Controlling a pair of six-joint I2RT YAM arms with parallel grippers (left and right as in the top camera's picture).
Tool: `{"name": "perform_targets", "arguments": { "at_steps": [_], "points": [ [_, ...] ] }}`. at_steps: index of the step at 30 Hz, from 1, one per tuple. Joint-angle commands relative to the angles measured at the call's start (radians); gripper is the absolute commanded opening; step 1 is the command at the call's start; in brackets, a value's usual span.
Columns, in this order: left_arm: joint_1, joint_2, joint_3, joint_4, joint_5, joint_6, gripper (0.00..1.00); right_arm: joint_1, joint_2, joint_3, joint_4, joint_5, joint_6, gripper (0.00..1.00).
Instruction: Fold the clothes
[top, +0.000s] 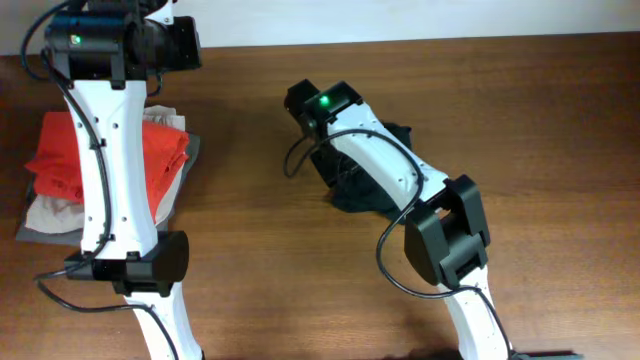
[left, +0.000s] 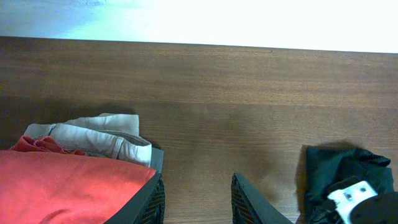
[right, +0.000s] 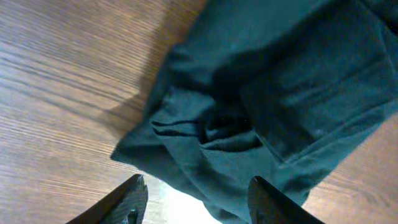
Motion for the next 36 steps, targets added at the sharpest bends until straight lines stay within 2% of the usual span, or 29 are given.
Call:
{"name": "perform_targets", "arguments": {
  "at_steps": [1, 3, 4, 5, 8, 11, 15, 20, 22, 26, 28, 31, 34, 36],
  "points": [
    [0.001, -0.015, 0.008, -0.003, -0.007, 0.018, 0.35, -0.081, -0.081, 0.001, -0.001, -0.08, 0.036, 0.57],
    [0.001, -0.015, 0.008, -0.005, -0.007, 0.031, 0.35, -0.185, -0.092, 0.001, -0.001, -0.195, 0.059, 0.55],
    [0.0, -0.015, 0.008, -0.005, -0.006, 0.037, 0.35, -0.22, -0.09, 0.0, -0.002, -0.241, 0.059, 0.5],
    [0.001, -0.015, 0.008, -0.006, -0.006, 0.043, 0.35, -0.257, -0.086, -0.004, -0.001, -0.289, 0.059, 0.39],
    [0.0, -0.015, 0.008, -0.005, -0.006, 0.042, 0.35, -0.357, -0.077, -0.026, 0.008, -0.378, 0.059, 0.15],
    [0.0, -0.015, 0.008, -0.004, -0.006, 0.042, 0.36, -0.415, -0.063, -0.057, 0.023, -0.438, 0.059, 0.04],
    [0.001, -0.015, 0.008, 0.0, -0.006, 0.042, 0.36, -0.424, -0.054, -0.137, 0.078, -0.484, 0.062, 0.04],
    [0.001, -0.015, 0.008, -0.002, -0.006, 0.042, 0.36, -0.379, -0.053, -0.272, 0.283, -0.591, 0.098, 0.04],
    [0.0, -0.015, 0.008, -0.003, -0.006, 0.042, 0.35, -0.345, -0.053, -0.323, 0.437, -0.65, 0.139, 0.04],
    [0.0, -0.015, 0.008, -0.009, -0.006, 0.042, 0.35, -0.285, -0.053, -0.338, 0.611, -0.695, 0.153, 0.04],
    [0.0, -0.015, 0.008, -0.013, -0.006, 0.042, 0.35, -0.261, -0.058, -0.329, 0.652, -0.695, 0.115, 0.04],
    [0.0, -0.015, 0.008, -0.018, -0.006, 0.042, 0.35, -0.239, -0.071, -0.267, 0.6, -0.694, 0.007, 0.04],
    [0.0, -0.015, 0.008, -0.017, -0.006, 0.043, 0.35, -0.254, -0.089, -0.212, 0.512, -0.653, -0.003, 0.04],
    [0.0, -0.015, 0.008, -0.018, -0.006, 0.043, 0.35, -0.279, -0.1, -0.153, 0.388, -0.612, -0.002, 0.04]
  ]
}}
